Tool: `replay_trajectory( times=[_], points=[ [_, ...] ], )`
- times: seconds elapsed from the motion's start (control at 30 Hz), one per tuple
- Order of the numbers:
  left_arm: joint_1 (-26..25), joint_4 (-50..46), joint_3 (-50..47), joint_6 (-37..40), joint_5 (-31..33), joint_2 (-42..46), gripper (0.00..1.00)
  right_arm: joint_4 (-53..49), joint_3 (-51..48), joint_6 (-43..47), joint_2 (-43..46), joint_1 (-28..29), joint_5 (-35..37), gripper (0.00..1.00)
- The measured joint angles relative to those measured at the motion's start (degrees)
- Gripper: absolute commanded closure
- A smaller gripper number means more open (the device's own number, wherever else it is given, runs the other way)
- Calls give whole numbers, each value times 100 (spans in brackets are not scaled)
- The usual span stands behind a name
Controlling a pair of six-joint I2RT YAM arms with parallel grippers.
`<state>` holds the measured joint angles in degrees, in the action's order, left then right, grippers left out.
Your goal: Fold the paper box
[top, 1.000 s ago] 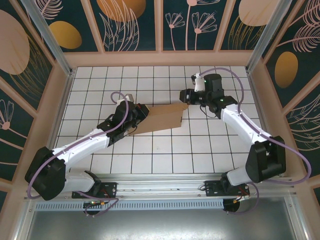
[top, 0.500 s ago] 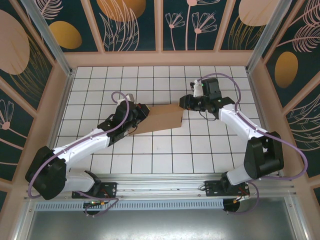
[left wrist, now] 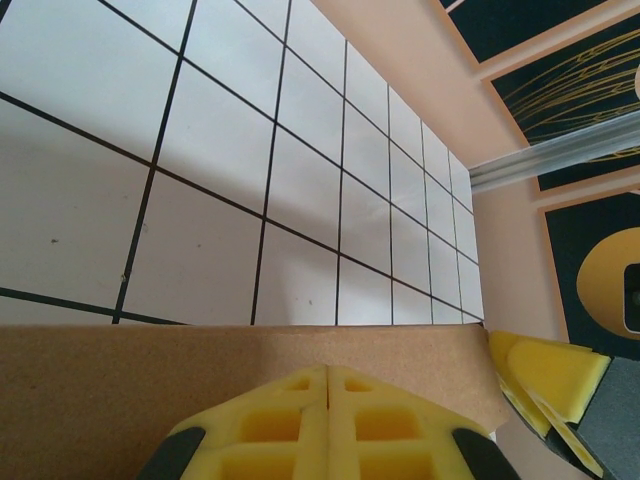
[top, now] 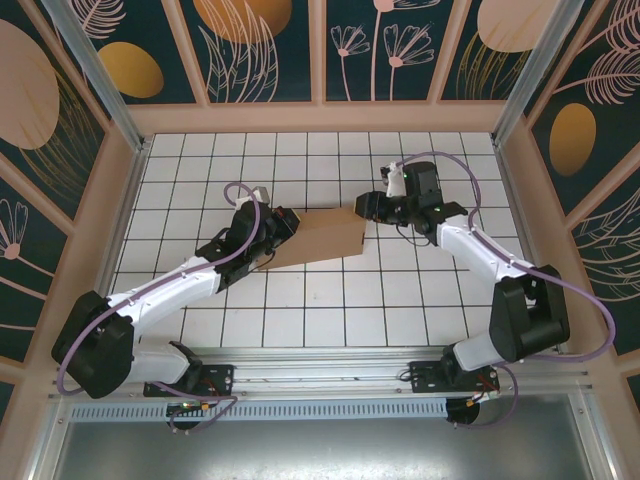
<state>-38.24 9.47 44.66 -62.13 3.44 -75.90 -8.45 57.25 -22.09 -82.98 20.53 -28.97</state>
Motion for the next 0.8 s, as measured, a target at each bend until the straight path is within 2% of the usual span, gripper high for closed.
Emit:
replay_trajectory(
  times=[0.8],
  points=[
    [0, 190, -31, 90, 0, -61, 100, 868, -885, -940, 673, 24, 79, 53]
  ],
)
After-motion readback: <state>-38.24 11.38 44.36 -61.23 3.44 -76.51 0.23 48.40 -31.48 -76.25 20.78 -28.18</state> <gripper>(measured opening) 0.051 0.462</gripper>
